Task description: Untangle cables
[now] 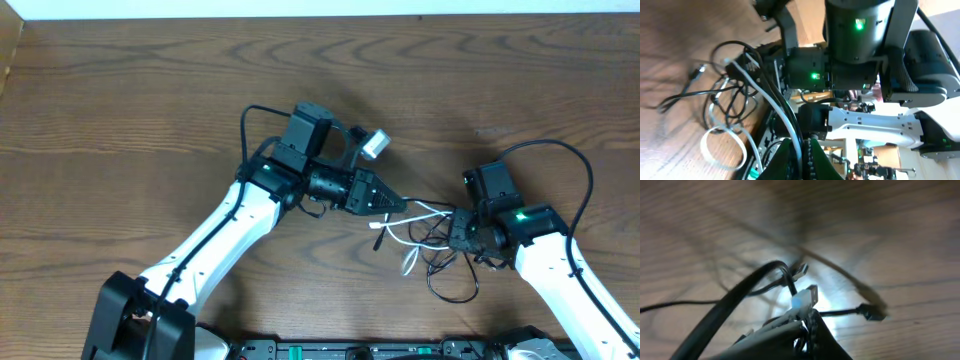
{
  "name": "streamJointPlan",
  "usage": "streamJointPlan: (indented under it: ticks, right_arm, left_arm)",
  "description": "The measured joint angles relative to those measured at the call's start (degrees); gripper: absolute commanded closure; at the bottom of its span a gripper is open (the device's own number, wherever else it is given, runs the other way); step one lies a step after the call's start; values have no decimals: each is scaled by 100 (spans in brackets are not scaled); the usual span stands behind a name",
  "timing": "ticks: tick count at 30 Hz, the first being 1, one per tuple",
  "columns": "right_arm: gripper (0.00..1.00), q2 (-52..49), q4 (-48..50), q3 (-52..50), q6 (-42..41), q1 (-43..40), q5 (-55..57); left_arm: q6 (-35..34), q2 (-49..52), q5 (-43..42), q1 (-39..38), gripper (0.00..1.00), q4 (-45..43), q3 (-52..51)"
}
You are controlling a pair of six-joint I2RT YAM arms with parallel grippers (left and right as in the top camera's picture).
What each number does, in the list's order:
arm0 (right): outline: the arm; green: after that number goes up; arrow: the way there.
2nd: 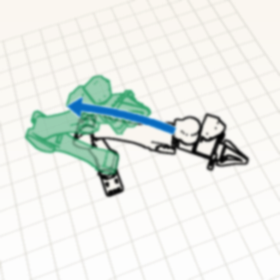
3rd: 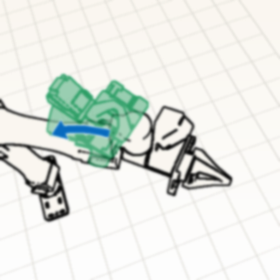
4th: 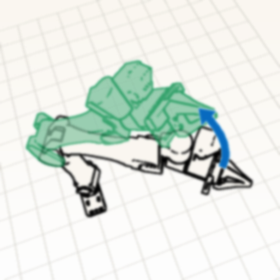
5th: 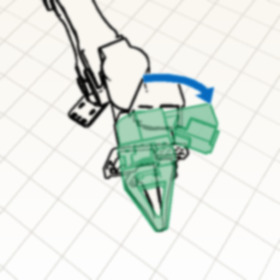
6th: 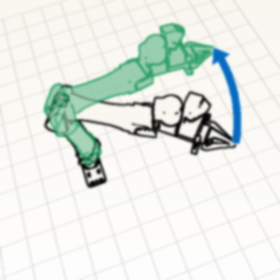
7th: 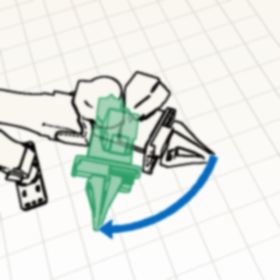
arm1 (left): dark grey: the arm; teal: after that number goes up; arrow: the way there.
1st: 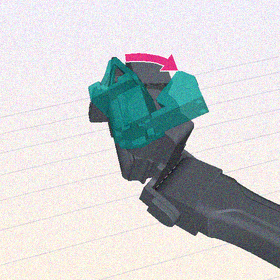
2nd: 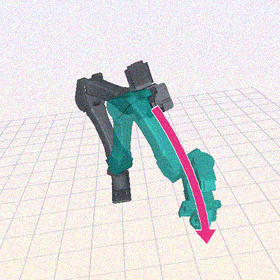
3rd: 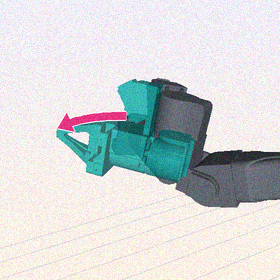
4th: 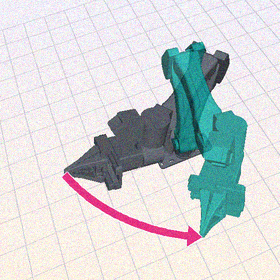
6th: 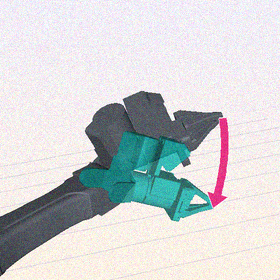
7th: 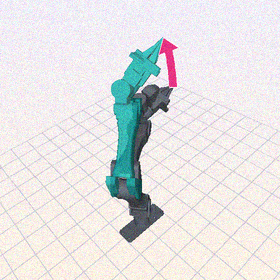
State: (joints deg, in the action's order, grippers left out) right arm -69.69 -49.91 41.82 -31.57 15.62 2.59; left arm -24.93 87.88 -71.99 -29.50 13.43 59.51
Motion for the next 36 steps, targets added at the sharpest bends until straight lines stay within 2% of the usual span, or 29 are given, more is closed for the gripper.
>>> streamJointPlan:
  ticks: [3,7,15,16,17,18,20,24,32,36]
  right_arm:
    - [97,0,52,0,-57,0,79]
    - [98,-2,363,-4,306,-2,-420]
    - [99,-4,612,-9,1746,-4,-2352]
    - [99,-4,621,-11,1856,-7,-2500]
    - [99,-4,627,-11,1921,-7,-2601]
    - [99,-4,632,-11,1974,-4,-2675]
    - [99,-4,651,-11,2057,-7,-2774]
    - [99,-4,715,-11,2144,-4,-2938]
    - [99,-4,931,-11,2177,-7,-3300]
    - [99,-4,1056,-11,2151,-7,-3397]
  left_arm:
    - [61,0,94,146,93,127,0]
    - [232,0,780,382,92,772,7]
    - [299,0,3386,863,92,2350,15]
    - [306,0,3687,920,73,2507,15]
    - [352,0,3965,981,61,2651,15]
    - [334,0,4131,1016,52,2726,15]
    - [385,0,4400,1091,44,2863,15]
    - [396,0,4304,1128,41,2892,15]
    - [1010,0,2597,813,42,2570,15]
    - [1285,0,2100,455,43,2494,15]
